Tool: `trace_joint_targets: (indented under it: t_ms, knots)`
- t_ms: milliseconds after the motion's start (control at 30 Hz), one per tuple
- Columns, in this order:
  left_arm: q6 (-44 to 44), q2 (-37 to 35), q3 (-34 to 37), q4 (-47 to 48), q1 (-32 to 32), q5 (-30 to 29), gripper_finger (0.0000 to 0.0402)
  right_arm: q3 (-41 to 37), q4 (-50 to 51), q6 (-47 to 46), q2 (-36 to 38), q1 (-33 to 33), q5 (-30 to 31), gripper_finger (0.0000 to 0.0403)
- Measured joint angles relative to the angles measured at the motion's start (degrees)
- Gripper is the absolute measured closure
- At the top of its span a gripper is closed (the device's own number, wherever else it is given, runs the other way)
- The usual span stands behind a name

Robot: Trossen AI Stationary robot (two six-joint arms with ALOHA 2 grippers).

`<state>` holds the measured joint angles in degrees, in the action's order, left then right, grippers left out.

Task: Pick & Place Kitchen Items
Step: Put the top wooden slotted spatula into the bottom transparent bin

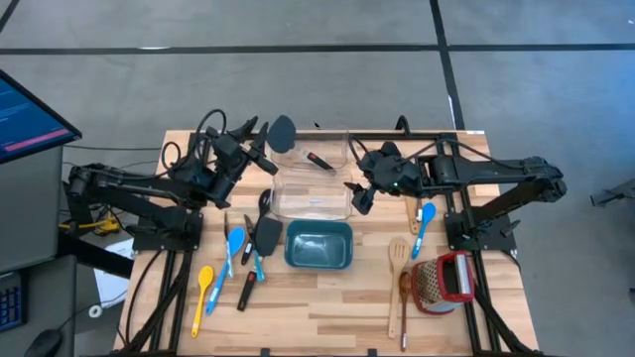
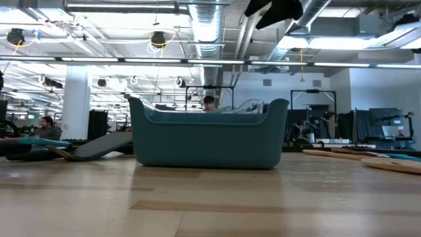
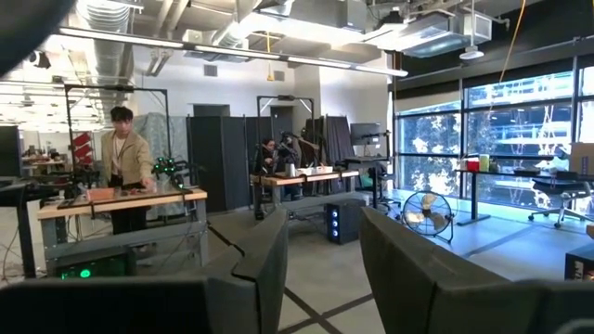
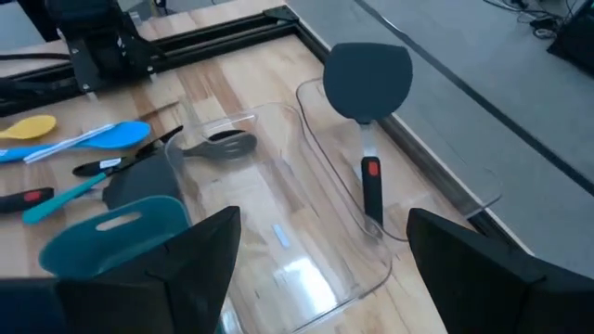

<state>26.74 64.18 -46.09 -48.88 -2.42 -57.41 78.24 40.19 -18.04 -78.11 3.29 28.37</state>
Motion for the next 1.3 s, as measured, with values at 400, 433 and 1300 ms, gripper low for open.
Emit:
trace_joint_targets:
  t_ms: [400,433,1300]
  knots:
    - [0.0,0.0,0.0,0.0,0.0,0.0,0.0276,0.0,0.6,3.6,0.0,-0.8,4.5,0.0161]
    - [0.0,0.0,0.0,0.0,0.0,0.0,0.0276,0.0,0.7,3.6,0.0,-0.9,4.5,0.0172]
    - [10.4,-0.5,0.0,0.4,-5.9,-15.2,0.0363,0.0,18.8,-4.8,10.7,-12.2,4.6,0.0397]
